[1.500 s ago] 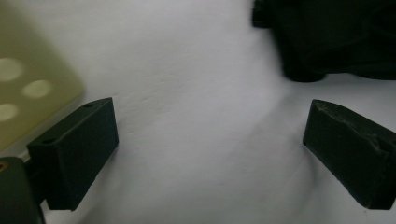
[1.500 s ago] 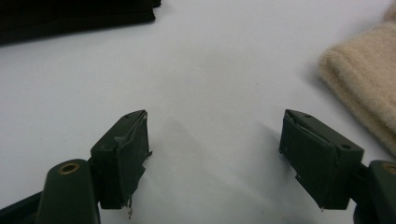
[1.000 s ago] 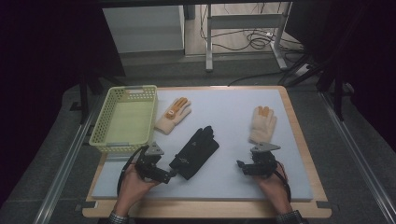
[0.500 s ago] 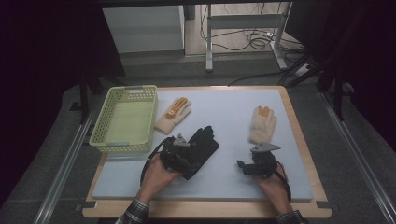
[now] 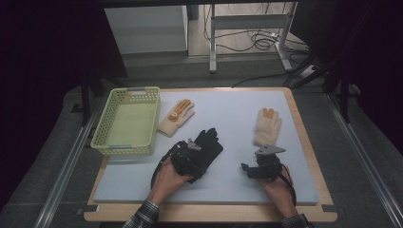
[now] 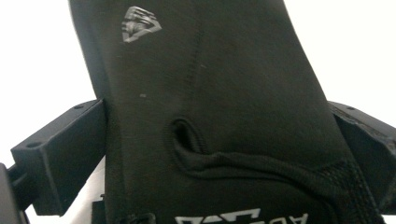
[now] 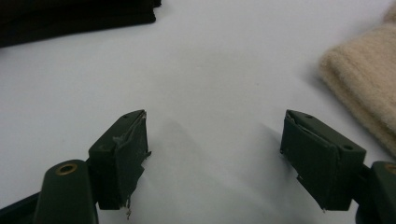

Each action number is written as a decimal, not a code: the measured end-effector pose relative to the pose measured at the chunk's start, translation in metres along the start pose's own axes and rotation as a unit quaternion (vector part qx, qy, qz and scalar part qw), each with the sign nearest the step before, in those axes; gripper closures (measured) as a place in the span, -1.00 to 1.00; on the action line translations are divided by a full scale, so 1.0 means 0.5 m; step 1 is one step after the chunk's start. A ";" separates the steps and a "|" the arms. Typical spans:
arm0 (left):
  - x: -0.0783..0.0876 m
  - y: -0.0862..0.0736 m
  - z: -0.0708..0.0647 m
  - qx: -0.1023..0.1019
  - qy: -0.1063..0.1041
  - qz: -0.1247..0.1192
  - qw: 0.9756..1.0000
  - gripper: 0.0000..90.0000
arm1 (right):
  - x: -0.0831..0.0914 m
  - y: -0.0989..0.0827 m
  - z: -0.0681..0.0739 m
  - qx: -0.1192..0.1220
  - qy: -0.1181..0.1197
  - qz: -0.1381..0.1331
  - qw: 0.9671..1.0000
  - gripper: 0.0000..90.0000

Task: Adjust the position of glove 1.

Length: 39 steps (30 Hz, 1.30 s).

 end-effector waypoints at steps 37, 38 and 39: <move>0.137 0.089 0.086 0.031 0.021 -0.064 0.997 0.48 | 0.000 0.000 0.001 0.000 -0.001 -0.001 1.000 -0.50; 0.145 0.094 0.090 0.032 0.026 -0.066 0.997 0.48 | 0.000 0.000 0.001 -0.001 0.000 0.000 1.000 -0.50; 0.150 0.097 0.094 0.034 0.029 -0.069 0.997 0.48 | 0.000 0.000 0.001 -0.001 -0.001 0.000 1.000 -0.50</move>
Point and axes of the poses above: each handheld gripper's, and its own axes: x roughly backward along the jaws, y roughly out of its top, z roughly to its left, the point moved 3 cm from there along -x, roughly forward along the jaws, and after that the axes turned 7 degrees about x, right-handed, at the moved point
